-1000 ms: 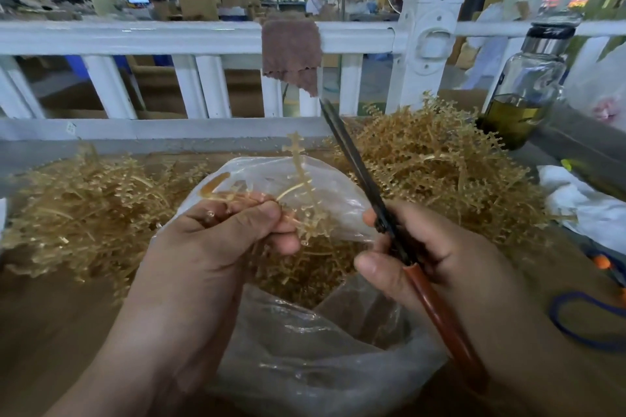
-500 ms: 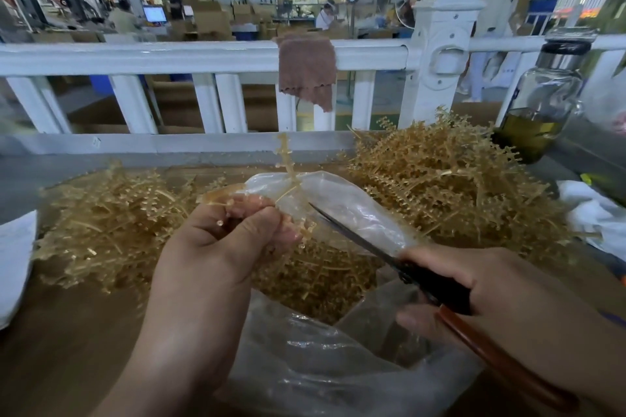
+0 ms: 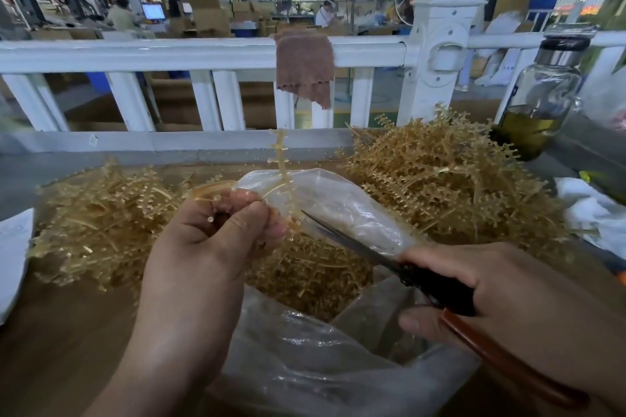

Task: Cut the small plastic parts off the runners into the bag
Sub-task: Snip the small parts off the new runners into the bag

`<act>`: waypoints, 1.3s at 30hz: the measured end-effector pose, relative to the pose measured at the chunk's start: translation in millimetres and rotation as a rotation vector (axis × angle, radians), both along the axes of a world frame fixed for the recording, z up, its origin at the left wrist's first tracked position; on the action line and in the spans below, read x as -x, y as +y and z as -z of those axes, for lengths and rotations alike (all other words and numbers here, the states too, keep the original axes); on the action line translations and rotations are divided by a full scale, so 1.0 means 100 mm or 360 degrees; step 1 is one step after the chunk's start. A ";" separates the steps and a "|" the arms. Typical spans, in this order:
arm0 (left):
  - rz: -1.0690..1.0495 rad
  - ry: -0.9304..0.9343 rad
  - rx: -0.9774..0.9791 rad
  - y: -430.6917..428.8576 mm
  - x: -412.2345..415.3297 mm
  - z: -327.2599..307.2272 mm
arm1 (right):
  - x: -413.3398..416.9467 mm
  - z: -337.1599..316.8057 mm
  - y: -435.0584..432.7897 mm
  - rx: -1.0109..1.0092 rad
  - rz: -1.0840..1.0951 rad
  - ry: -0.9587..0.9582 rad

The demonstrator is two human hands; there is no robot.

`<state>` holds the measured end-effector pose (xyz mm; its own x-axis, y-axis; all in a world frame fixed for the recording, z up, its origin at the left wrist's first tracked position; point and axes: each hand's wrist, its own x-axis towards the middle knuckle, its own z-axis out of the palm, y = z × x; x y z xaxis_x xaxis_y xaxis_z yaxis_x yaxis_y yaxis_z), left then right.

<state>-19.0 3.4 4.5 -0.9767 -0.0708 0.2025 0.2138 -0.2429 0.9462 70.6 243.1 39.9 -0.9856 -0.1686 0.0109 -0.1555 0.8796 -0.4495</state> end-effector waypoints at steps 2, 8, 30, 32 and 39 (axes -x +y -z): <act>-0.0024 0.0009 -0.0008 0.01 -0.01 -0.01 | -0.01 -0.01 0.00 0.0001 0.0004 0.0011; -0.0066 0.0045 0.0030 0.01 -0.03 -0.03 | 0.01 -0.01 -0.02 -0.0017 -0.0016 -0.0002; -0.0036 0.0148 0.0139 0.03 -0.05 -0.01 | 0.03 0.04 0.00 -0.0042 -0.0057 0.0211; -0.0032 0.0143 0.0108 0.03 -0.05 -0.02 | 0.02 0.04 0.00 -0.0037 -0.0066 0.0230; -0.0033 0.0139 0.0098 0.03 -0.04 -0.01 | 0.03 0.05 -0.01 -0.0062 -0.0040 0.0272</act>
<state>-14.6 6.4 5.4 -0.9536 -0.0758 0.2915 0.3006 -0.1795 0.9367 67.8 242.0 34.8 -0.9654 -0.1968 0.1712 -0.2490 0.8907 -0.3803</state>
